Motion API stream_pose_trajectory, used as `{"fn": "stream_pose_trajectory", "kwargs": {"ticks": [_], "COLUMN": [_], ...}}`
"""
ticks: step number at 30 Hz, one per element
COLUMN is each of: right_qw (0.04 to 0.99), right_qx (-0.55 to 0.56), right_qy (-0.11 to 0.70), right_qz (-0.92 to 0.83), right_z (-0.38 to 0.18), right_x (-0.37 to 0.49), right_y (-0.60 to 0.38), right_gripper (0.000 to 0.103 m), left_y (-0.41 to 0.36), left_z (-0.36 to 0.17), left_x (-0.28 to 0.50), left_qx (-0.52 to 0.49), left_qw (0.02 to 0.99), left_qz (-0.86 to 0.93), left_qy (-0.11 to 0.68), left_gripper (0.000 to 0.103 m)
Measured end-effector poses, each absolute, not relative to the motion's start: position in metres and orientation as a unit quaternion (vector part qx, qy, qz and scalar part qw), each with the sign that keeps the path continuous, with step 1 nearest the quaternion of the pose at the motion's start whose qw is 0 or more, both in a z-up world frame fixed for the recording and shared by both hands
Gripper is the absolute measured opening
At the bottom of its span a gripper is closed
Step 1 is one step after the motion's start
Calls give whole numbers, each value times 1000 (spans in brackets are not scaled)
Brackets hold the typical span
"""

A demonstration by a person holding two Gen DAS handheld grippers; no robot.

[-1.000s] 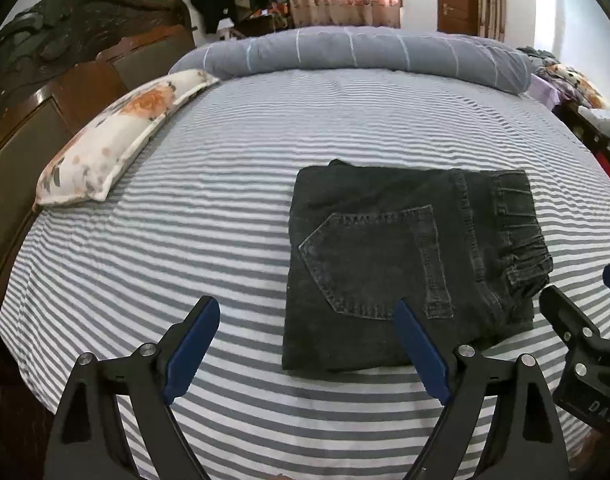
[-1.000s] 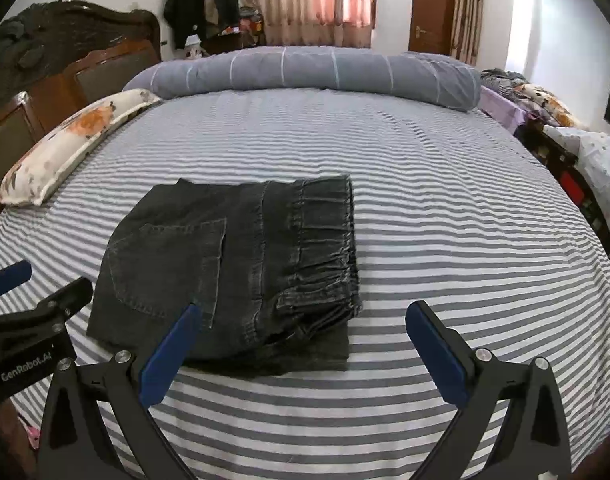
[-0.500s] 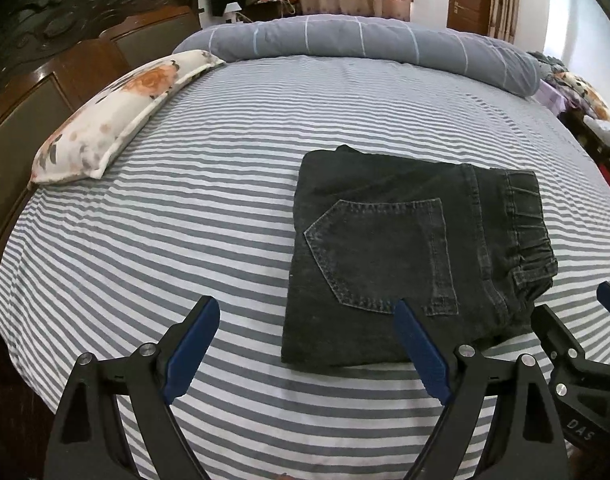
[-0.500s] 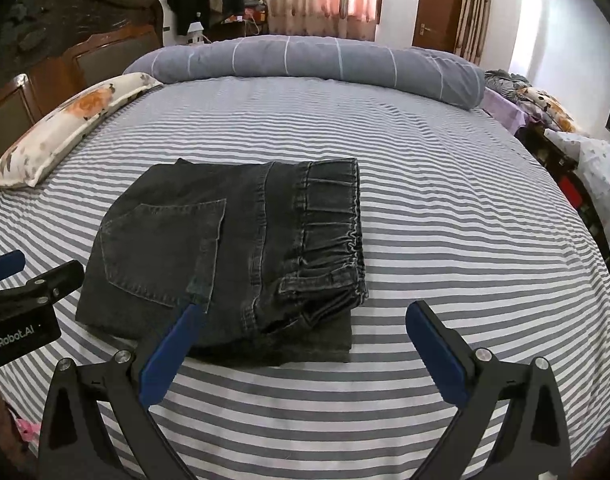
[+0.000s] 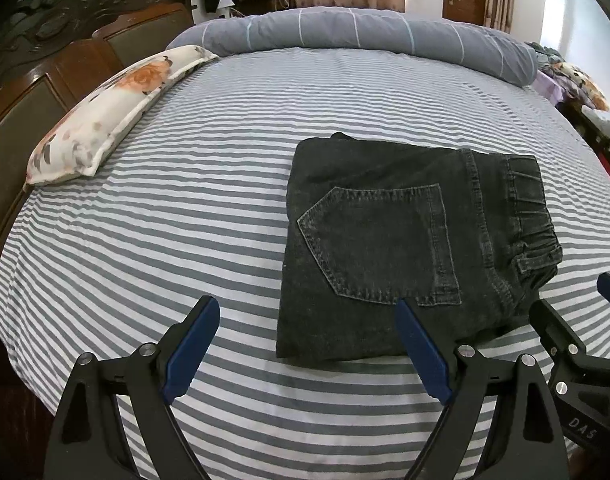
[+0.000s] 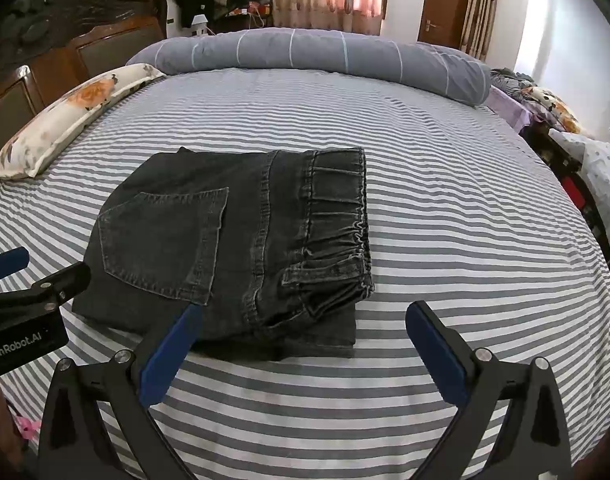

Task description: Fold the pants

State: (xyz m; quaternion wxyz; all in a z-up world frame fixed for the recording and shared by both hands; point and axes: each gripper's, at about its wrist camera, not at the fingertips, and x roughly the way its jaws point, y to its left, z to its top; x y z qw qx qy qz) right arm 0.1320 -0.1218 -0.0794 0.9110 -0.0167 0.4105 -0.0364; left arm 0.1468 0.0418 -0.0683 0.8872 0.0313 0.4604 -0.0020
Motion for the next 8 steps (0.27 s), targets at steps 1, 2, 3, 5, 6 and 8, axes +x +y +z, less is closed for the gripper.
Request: {"fn": "stream_pose_trajectory", "kwargs": {"ticks": [1,2,3,5,6,8], "right_qw": [911,911,911,910,910,910], "right_qx": [-16,-17,-19,-22,-21,-19], "right_qy": [411,412,411,413,413,412], "right_qz": [-35,-35,-36,-37,-36,-36], "right_z": [-80,-80,-81,-82,-82,-82], "right_x": [132,132,131,131,131,130], "right_y": [-121,-121,-121,-121,-122,-122], "right_gripper": [102,102,102,102,102,102], "left_y": [42,43,44,47,49,51], "left_z": [-68,-68,-69,-69,-69,-69], "left_x": [147,147,147,147,148,150], "left_qx": [33,33,34,30,27,23], "left_qw": [889,890,891,893,893,892], "left_qz": [0,1,3,7,6,14], "left_qy": [458,454,452,448,450,452], "left_gripper": [89,89,89,88,88,88]}}
